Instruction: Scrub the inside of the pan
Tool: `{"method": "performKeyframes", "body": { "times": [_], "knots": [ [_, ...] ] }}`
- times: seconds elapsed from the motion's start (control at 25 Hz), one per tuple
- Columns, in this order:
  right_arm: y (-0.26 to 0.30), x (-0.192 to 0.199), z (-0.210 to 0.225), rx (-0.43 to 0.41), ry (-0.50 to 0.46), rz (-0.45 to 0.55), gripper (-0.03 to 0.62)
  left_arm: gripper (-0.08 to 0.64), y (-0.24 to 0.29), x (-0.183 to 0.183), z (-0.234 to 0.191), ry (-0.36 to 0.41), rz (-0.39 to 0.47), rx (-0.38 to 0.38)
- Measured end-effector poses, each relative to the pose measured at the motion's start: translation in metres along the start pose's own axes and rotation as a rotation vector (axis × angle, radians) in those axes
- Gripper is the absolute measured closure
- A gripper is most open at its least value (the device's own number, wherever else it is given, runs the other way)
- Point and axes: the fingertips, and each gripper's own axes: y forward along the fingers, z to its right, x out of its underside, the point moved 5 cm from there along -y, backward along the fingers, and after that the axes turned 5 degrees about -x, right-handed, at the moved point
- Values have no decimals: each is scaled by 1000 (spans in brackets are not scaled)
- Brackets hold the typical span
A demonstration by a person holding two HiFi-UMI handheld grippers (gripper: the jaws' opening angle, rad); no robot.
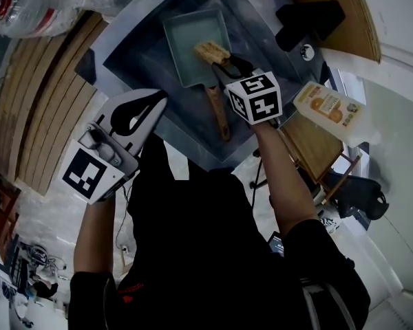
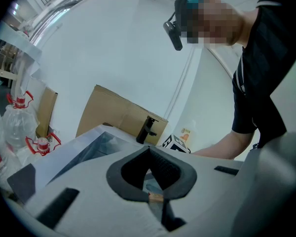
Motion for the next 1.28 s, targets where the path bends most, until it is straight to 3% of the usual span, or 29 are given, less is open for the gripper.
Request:
{"method": "performKeyframes", "body": {
  "times": [0.56,1.28],
  "knots": [
    [13,19,-51,-51,-45,-73,419,541,-42,12,2,-3,16,-33],
    [14,27,-34,-47,-44,-98,419,541,-21,12,6,-3,2,-11]
  ]
}}
